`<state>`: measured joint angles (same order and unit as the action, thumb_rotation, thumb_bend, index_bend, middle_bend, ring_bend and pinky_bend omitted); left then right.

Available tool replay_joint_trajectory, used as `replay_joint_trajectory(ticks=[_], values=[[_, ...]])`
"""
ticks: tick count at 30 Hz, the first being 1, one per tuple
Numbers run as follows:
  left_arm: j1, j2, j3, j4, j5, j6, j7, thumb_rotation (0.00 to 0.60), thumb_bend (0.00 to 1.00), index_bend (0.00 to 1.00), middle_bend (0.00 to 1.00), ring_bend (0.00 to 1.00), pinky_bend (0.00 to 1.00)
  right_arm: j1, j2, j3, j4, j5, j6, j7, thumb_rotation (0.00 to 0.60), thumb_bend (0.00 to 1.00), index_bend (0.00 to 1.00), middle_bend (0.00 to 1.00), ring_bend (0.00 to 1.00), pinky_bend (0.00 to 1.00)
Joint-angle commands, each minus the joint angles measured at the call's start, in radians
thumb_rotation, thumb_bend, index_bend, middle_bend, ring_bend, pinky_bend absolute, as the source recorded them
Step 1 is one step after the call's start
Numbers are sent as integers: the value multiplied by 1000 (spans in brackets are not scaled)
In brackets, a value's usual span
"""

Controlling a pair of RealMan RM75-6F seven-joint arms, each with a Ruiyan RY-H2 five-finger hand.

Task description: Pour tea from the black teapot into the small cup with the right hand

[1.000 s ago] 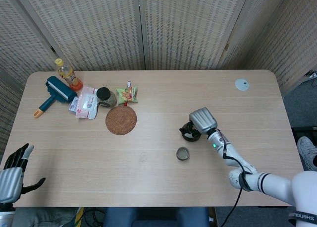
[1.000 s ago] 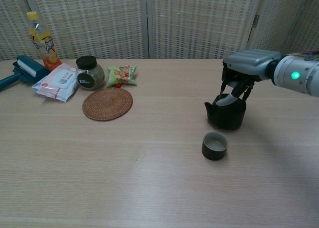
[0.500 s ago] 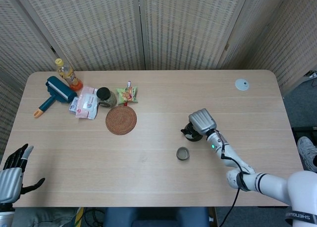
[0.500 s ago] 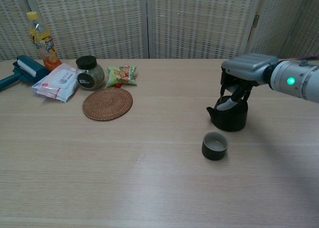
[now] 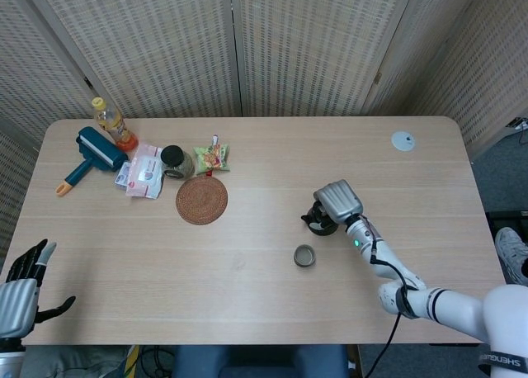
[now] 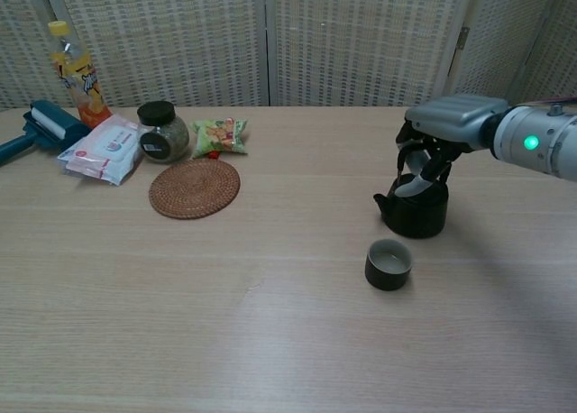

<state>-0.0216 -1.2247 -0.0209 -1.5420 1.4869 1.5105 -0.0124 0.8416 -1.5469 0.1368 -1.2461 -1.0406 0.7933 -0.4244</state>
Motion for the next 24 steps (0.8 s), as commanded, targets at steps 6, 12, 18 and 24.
replay_joint_trajectory(ticks=[6, 12, 18, 24], values=[[-1, 1, -1, -1, 2, 2, -2, 600, 181, 30, 0, 3, 56, -3, 11, 7, -25, 2, 14, 5, 355, 0, 394, 399, 331, 408], [-1, 5, -2, -3, 4, 3, -2, 600, 181, 31, 0, 3, 56, -10, 35, 21, -58, -12, 44, 21, 353, 0, 301, 325, 242, 257], [-7, 9, -9, -6, 4, 3, -3, 600, 181, 30, 0, 3, 56, -37, 83, 27, -128, -1, 111, -13, 458, 0, 254, 280, 198, 217], [-17, 12, -13, -7, 7, -5, -7, 600, 181, 31, 0, 3, 56, -100, 138, 20, -232, 3, 251, -80, 600, 0, 248, 279, 198, 217]])
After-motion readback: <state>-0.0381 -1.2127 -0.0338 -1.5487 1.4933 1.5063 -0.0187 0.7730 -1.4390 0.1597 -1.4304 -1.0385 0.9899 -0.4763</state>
